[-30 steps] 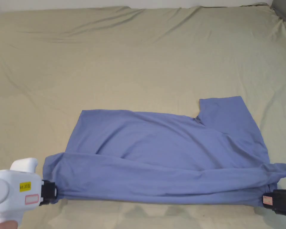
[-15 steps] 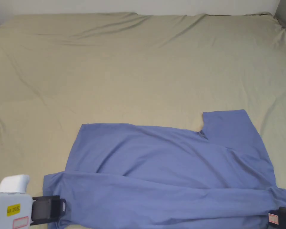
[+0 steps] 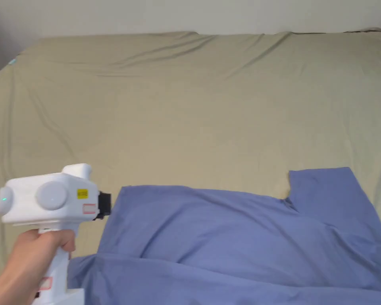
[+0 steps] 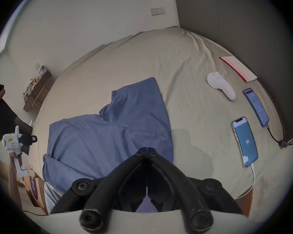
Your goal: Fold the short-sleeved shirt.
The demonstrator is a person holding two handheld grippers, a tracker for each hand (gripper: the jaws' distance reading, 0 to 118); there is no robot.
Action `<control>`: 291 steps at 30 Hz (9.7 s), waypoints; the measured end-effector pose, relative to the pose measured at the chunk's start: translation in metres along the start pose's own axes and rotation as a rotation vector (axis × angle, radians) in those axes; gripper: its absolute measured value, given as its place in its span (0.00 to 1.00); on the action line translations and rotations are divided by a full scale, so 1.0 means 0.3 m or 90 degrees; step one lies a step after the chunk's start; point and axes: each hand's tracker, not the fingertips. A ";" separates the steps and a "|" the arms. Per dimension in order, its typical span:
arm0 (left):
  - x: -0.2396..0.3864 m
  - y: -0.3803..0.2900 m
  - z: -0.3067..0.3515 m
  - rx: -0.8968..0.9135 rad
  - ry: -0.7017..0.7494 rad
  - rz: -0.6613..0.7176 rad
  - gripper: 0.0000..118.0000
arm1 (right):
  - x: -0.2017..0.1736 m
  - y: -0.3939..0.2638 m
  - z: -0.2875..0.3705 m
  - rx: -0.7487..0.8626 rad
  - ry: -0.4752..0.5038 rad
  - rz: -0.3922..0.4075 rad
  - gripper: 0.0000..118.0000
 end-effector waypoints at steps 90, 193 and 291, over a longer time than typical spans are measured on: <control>-0.196 -0.672 0.272 -0.075 0.004 0.043 0.31 | 0.163 -0.494 0.125 -0.042 -0.042 0.069 0.29; 0.429 -0.371 0.252 -0.048 0.124 -0.156 0.00 | -0.012 -0.531 0.181 -0.011 0.158 -0.114 0.00; 0.857 -0.518 0.089 -0.099 0.014 -0.377 0.94 | -0.095 -0.542 0.167 -0.040 0.168 -0.097 0.00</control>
